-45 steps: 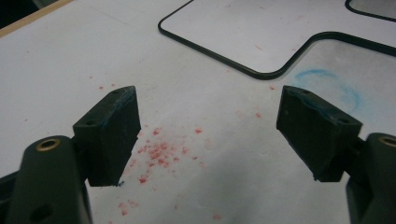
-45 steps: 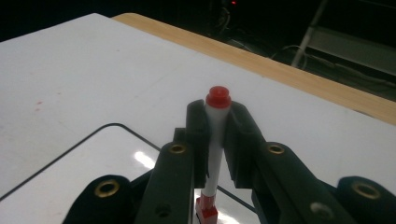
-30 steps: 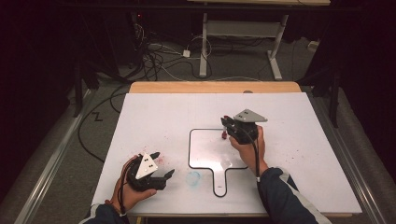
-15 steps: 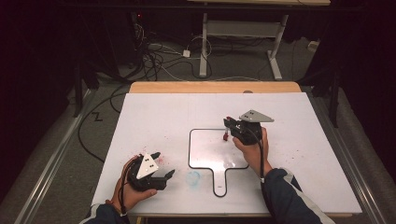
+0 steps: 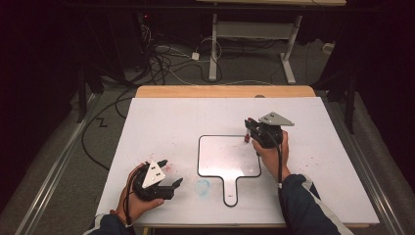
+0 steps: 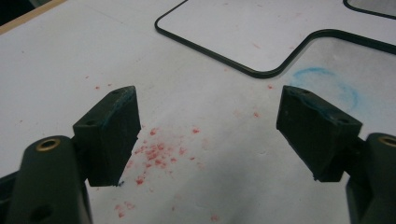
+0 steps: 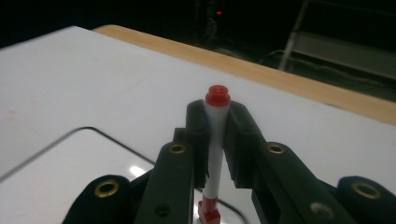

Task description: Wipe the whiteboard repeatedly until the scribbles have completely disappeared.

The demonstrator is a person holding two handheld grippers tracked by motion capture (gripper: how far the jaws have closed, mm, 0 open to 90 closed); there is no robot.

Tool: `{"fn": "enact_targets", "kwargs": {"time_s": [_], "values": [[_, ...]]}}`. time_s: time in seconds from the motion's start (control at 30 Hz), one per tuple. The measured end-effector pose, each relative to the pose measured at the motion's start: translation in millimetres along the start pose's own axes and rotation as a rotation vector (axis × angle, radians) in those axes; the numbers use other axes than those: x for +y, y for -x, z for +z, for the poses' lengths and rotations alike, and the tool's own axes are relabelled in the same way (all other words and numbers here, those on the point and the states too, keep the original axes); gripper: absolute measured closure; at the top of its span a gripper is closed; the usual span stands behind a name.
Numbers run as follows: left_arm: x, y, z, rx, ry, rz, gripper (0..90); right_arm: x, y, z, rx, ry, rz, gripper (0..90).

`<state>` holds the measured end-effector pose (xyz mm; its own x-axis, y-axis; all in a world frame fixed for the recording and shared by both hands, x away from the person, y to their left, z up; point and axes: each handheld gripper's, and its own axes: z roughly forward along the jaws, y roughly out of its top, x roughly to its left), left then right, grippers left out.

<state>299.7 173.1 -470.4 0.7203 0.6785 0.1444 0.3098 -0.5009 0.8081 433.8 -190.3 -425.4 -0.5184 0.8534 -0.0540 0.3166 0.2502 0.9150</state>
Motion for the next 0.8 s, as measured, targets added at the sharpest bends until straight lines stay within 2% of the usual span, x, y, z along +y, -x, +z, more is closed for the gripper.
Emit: {"fn": "enact_targets", "kwargs": {"time_s": [0.17,0.23,0.27,0.37,0.4,0.47,0.57,0.63,0.67,0.8], "values": [[0.7,0.6,0.7,-0.002,-0.001,0.004,20.6,3.9,-29.0,5.4,0.12,-0.009,-0.004,81.6],[0.5,0.4,0.8,-0.002,-0.001,0.004,20.6,5.0,-40.3,8.2,0.154,-0.01,0.002,81.7],[0.4,0.4,0.6,-0.001,-0.001,0.004,20.6,5.9,-45.7,9.5,0.158,-0.011,-0.012,81.7],[-0.3,-0.1,-0.7,0.0,0.002,0.0,20.6,8.2,-53.3,11.5,0.144,-0.017,-0.058,81.7],[-0.8,-0.4,-1.1,0.0,0.004,-0.002,20.6,8.8,-53.4,10.9,0.129,-0.025,-0.064,81.7],[-1.6,-0.9,-2.0,0.003,0.003,-0.003,20.6,9.3,-48.9,10.5,0.076,-0.028,-0.11,81.7],[-1.7,-1.3,-3.2,0.006,0.006,-0.004,20.6,8.2,-37.1,10.6,0.027,-0.028,-0.081,81.7],[-1.4,-1.3,-2.8,0.007,0.007,-0.006,20.6,7.4,-34.2,12.3,0.027,-0.018,-0.06,81.7],[-1.3,-1.3,-2.4,0.005,0.008,-0.006,20.6,7.5,-36.1,13.6,0.024,-0.015,-0.07,81.7],[-1.5,-1.9,-1.0,0.002,0.003,-0.004,20.6,9.1,-52.7,21.0,0.093,0.001,-0.077,81.7]]}}
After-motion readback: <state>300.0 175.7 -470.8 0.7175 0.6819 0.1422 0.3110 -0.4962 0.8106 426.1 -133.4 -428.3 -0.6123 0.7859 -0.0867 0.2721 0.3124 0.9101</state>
